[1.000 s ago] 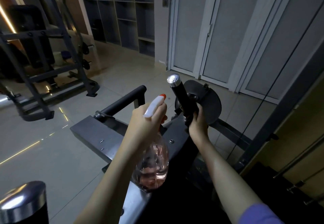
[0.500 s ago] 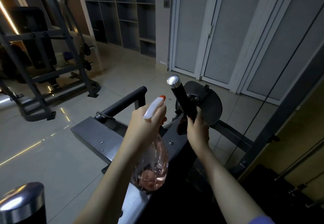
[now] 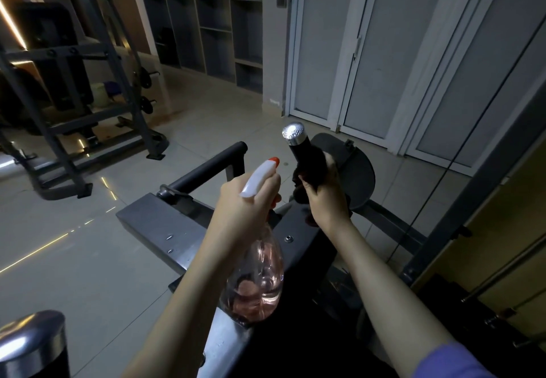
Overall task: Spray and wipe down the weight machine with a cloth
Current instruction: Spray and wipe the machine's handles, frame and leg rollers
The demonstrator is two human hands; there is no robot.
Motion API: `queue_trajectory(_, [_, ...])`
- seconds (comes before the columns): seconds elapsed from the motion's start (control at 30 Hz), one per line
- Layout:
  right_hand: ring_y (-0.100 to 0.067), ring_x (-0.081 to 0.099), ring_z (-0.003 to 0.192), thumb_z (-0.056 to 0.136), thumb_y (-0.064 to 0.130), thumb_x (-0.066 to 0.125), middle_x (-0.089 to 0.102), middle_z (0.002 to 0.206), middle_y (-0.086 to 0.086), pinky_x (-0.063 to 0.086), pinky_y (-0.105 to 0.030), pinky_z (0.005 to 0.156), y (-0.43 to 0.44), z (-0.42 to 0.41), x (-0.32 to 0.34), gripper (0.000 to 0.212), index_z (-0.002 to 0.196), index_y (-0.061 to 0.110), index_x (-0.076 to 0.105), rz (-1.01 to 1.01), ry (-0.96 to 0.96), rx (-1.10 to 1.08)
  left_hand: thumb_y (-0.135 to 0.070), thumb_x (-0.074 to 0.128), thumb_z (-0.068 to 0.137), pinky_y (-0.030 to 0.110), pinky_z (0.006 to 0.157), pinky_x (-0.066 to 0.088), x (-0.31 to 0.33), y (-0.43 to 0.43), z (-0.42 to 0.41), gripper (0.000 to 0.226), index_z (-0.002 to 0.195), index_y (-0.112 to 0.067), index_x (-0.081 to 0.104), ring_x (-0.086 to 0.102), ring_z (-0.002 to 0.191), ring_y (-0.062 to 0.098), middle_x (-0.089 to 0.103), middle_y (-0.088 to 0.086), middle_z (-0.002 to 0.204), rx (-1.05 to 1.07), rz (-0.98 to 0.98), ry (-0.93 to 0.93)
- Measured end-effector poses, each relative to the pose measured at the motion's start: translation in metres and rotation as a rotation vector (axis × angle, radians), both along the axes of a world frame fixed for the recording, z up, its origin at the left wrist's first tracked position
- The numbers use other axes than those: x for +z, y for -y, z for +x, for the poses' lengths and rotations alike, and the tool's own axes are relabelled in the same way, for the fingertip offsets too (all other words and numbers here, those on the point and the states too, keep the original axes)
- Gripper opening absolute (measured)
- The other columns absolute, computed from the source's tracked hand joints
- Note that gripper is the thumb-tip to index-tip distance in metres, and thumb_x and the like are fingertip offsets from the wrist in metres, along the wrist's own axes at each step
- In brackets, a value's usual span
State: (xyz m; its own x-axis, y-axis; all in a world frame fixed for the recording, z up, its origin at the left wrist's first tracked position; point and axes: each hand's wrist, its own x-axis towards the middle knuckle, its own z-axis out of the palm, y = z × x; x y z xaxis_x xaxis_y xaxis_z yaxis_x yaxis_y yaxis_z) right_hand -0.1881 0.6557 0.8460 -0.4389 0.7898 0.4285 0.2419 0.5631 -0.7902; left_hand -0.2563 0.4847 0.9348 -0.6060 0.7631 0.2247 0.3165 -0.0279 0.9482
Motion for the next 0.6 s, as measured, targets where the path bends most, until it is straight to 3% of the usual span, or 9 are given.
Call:
queue_trajectory(0.17, [-0.025,0.052,0.121,0.095,0.019,0.053,0.044,0.139,-0.010,0.050,-0.032,0.087,-0.002,0.011,-0.010,0.062,0.147,0.021,0.019,-0.106,0.058,-0.007,-0.026,0.053,0.095,0.032,0.065,0.041,-0.001,0.001,0.002,0.038,0.082,0.009,0.050,0.061,0.065,0.014,0.058,0.029,0.079,0.004,0.033,0.039])
queue_trajectory(0.3, [-0.026,0.059,0.107,0.097,0.023,0.047,0.053,0.130,-0.012,0.055,-0.037,0.080,-0.003,0.015,0.002,0.048,0.140,0.028,0.027,-0.258,0.085,-0.010,-0.034,0.055,0.090,0.032,0.063,0.039,0.000,0.003,0.003,0.040,0.078,0.005,0.052,0.058,0.060,0.011,0.058,0.012,0.066,0.002,0.024,0.073])
queue_trajectory(0.4, [-0.026,0.057,0.113,0.096,0.020,0.051,0.051,0.133,-0.011,0.051,-0.037,0.087,0.003,0.016,0.024,0.053,0.142,0.030,0.028,-0.108,0.051,-0.010,-0.032,0.054,0.092,0.032,0.062,0.038,-0.002,0.002,0.003,0.038,0.082,0.005,0.052,0.054,0.057,0.010,0.054,0.008,0.064,-0.009,0.026,0.068])
queue_trajectory(0.5, [-0.025,0.045,0.126,0.091,0.026,0.059,0.038,0.146,-0.011,0.044,-0.044,0.099,0.012,0.001,0.044,0.073,0.148,0.030,0.014,-0.003,0.061,0.079,-0.033,0.052,0.090,0.033,0.062,0.036,-0.002,-0.001,0.003,0.028,0.077,-0.008,0.052,0.051,0.060,0.013,0.050,0.020,0.066,-0.042,0.043,0.012])
queue_trajectory(0.6, [-0.028,0.055,0.113,0.084,0.034,0.060,0.050,0.129,-0.011,0.051,-0.041,0.088,0.011,-0.012,0.040,0.065,0.139,0.023,0.027,-0.040,0.007,0.060,-0.033,0.055,0.094,0.034,0.061,0.036,-0.004,-0.002,0.002,0.036,0.072,-0.005,0.049,0.051,0.061,0.015,0.054,0.018,0.066,-0.032,0.037,0.031])
